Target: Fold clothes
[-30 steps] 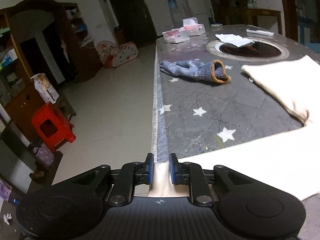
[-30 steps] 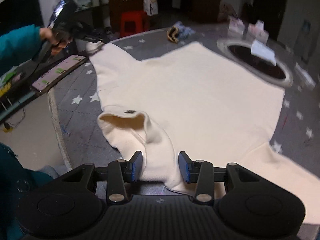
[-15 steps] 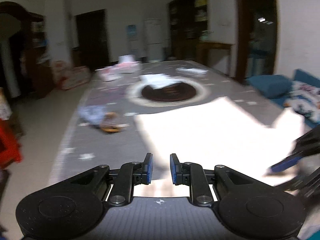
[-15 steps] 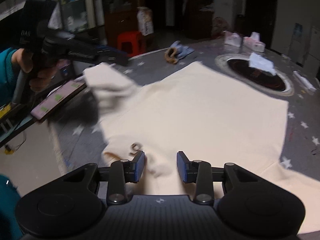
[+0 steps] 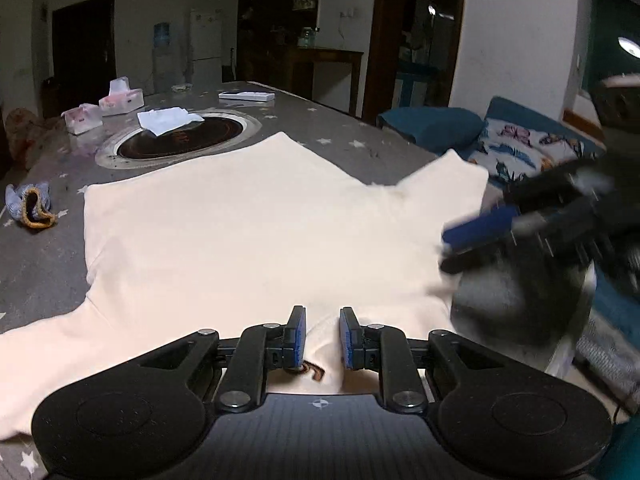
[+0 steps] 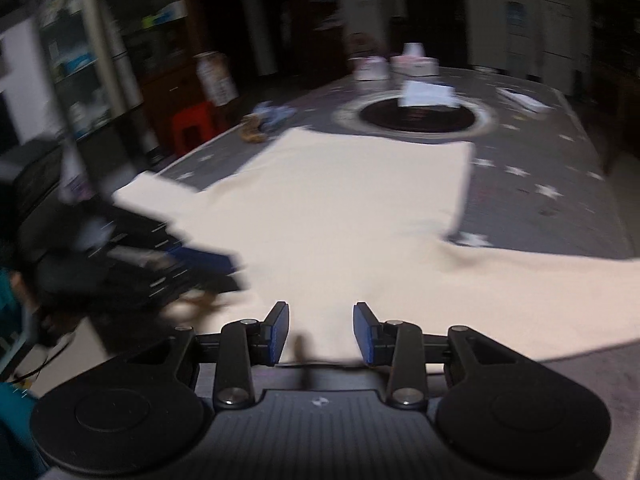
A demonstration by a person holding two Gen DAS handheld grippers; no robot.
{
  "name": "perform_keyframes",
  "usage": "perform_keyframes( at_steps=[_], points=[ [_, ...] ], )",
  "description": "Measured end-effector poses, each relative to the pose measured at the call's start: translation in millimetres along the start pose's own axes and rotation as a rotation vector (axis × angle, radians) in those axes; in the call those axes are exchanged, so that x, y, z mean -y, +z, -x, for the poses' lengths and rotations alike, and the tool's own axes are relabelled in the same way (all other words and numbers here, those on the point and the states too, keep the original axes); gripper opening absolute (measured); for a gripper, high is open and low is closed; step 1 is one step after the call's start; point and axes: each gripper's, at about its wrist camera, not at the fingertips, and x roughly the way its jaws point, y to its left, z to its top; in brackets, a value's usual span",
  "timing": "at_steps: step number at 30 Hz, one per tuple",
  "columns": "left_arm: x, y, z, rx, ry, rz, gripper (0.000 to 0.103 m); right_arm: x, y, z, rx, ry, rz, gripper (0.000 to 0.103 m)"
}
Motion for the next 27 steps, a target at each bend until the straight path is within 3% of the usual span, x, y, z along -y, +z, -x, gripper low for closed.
perform_keyframes(
  at_steps=[8, 17, 20, 27],
  points=[
    [2, 6, 2, -0.017, -0.003, -0.010, 0.025, 70, -5, 10, 0.026, -0.180, -0.146, 0.035],
    [10, 25, 1, 0.017, -0.025, 0.000, 0.034, 146, -19, 29, 0.055, -0.460, -0.354, 0.035],
    [17, 30, -5, 0.015, -0.038, -0.005, 0.034, 168, -27, 31, 0.065, -0.495, -0.420, 0.035],
    [29, 40, -18, 0.017, -0.060, -0.014, 0.034, 193, -36, 28, 0.113, -0.444, -0.530, 0.034]
  ],
)
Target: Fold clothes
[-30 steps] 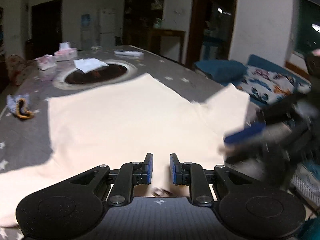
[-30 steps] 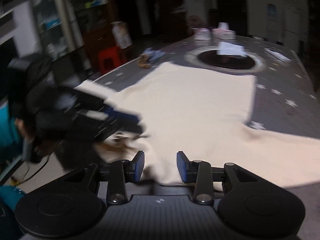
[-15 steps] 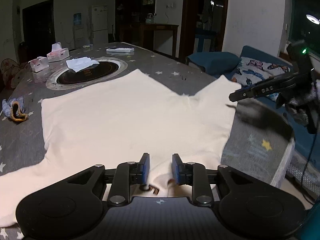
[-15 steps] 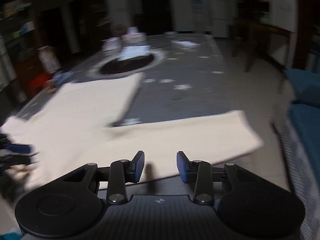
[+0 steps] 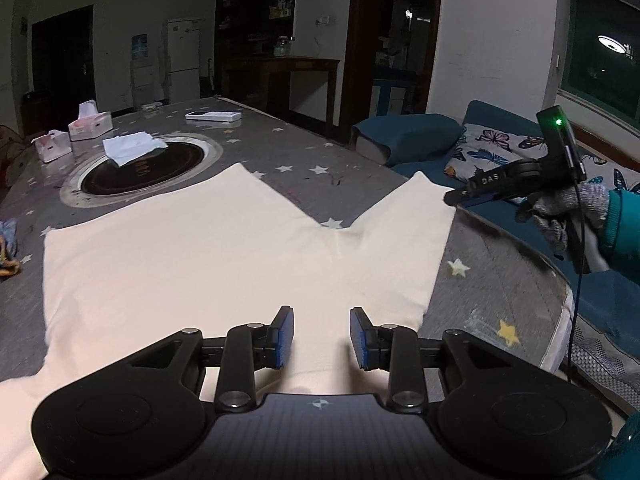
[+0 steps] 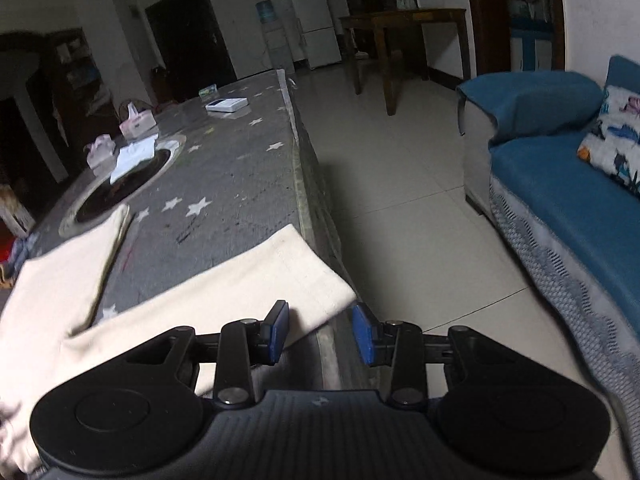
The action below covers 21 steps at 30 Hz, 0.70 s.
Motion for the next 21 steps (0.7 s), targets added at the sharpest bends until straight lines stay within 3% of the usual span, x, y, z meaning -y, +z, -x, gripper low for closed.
perform_keyframes(
  at_steps=[5, 6, 18, 21],
  points=[
    [8, 2, -10, -0.012, -0.008, -0.007, 0.034, 6, 1, 1, 0.024, -0.004, -0.011, 0.016],
    [9, 2, -12, -0.015, -0.010, -0.009, 0.034, 7, 2, 2, 0.031, -0.005, -0.012, 0.006],
    [32, 2, -29, -0.025, -0.083, -0.048, 0.034, -7, 24, 48, 0.154, 0.070, -0.021, 0.005],
    [38, 0, -35, -0.028, -0.110, -0.055, 0.039, -20, 34, 63, 0.184, 0.107, -0.005, 0.004]
  ],
)
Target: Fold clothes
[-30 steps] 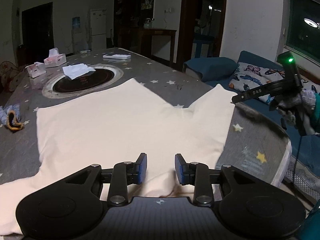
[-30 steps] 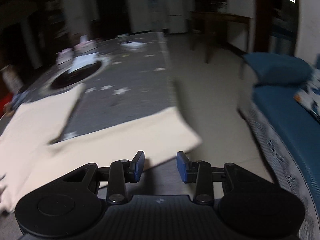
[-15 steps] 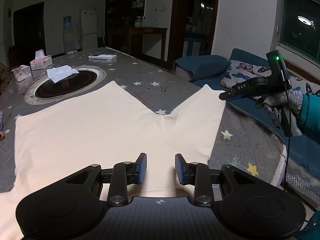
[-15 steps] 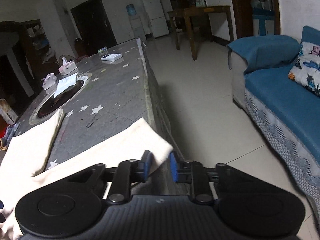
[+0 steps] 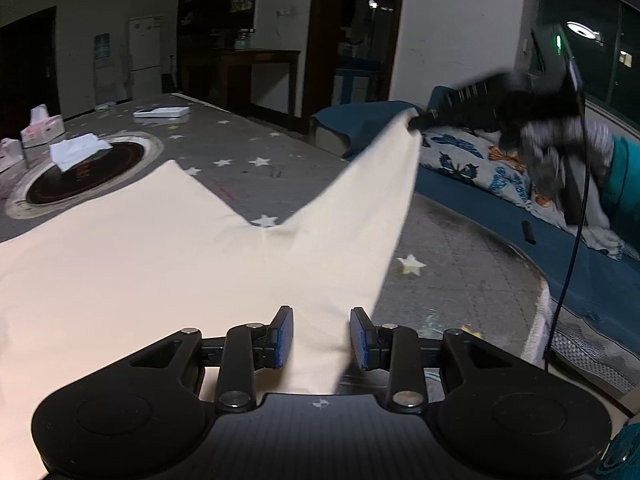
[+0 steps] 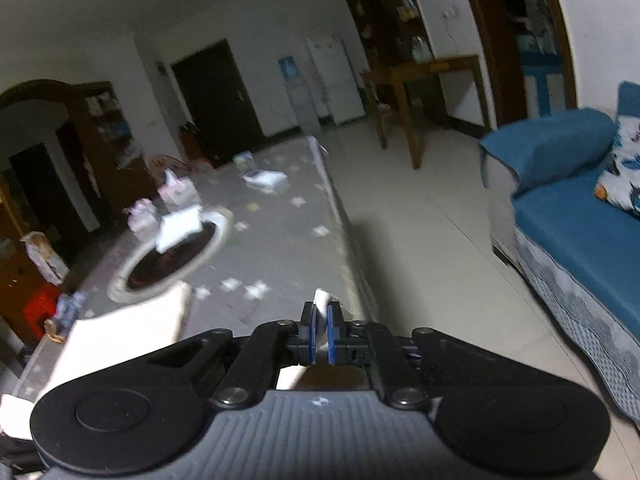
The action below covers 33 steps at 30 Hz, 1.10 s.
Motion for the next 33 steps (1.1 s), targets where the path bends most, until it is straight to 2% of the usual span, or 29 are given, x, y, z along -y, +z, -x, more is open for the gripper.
perform_keyframes(
  at_steps=[3, 7, 14, 20, 24, 26, 28, 30, 33],
  points=[
    [3, -4, -2, -0.001, -0.010, 0.004, 0.040, -27, 16, 12, 0.029, 0.068, 0.027, 0.004],
    [-7, -7, 16, 0.038, -0.011, 0.058, 0.040, -67, 29, 24, 0.055, 0.159, 0.081, 0.004],
    [-43, -20, 72, 0.120, 0.110, 0.139, 0.045, -161, 28, 16, 0.021, 0.348, 0.206, 0.004],
    [-68, -45, 110, 0.140, 0.236, 0.221, 0.045, -238, -14, -25, -0.121, 0.483, 0.311, 0.004],
    [-79, -59, 122, 0.135, 0.284, 0.274, 0.046, -275, -60, -57, -0.262, 0.549, 0.350, 0.004],
    [-83, -62, 125, 0.131, 0.298, 0.288, 0.046, -285, -77, -68, -0.320, 0.576, 0.361, 0.005],
    [-86, -64, 127, 0.130, 0.307, 0.296, 0.045, -292, -96, -72, -0.375, 0.599, 0.382, 0.009],
    [-88, -63, 129, 0.134, 0.312, 0.299, 0.046, -290, -101, -69, -0.407, 0.621, 0.402, 0.011],
    [-88, -60, 131, 0.147, 0.313, 0.288, 0.046, -273, -90, -54, -0.399, 0.622, 0.430, 0.014]
  ],
)
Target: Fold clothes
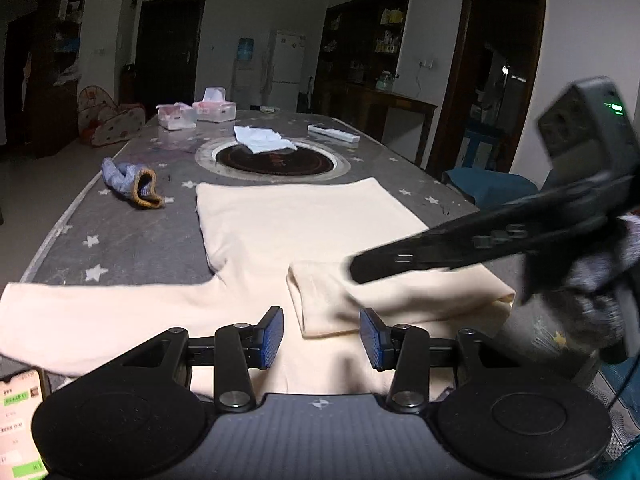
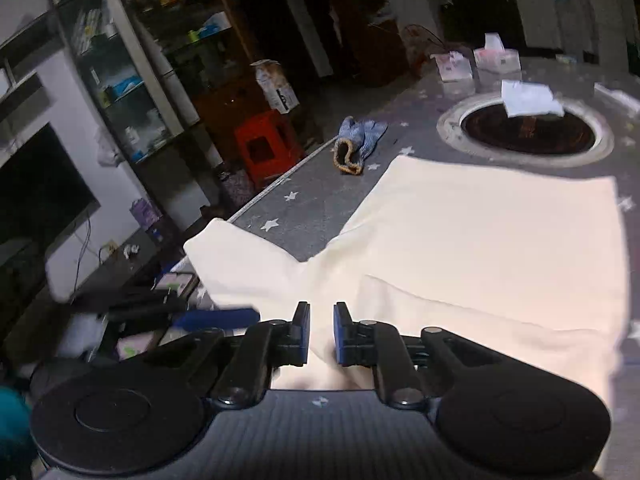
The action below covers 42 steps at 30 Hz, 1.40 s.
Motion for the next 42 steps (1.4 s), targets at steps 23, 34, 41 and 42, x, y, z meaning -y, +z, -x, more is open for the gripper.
perform_keyframes(
  at_steps=[23, 34, 41, 42],
  points=[
    [0, 12, -64, -0.103, 0.004, 0.051, 0.014, 93, -23, 69, 0.052, -0.262, -0.137, 0.021],
    [-3, 9, -51, -0.074, 0.060, 0.061, 0.016, 98, -22, 55, 0.031, -0.319, -0.112, 0.018],
    [1, 12, -35, -0.022, 0.044, 0.031, 0.035, 95, -35, 75, 0.054, -0.362, -0.149, 0.022],
    [3, 12, -33, -0.015, 0.037, 0.019, 0.039, 96, -39, 79, 0.053, -0.377, -0.157, 0.024]
  ],
)
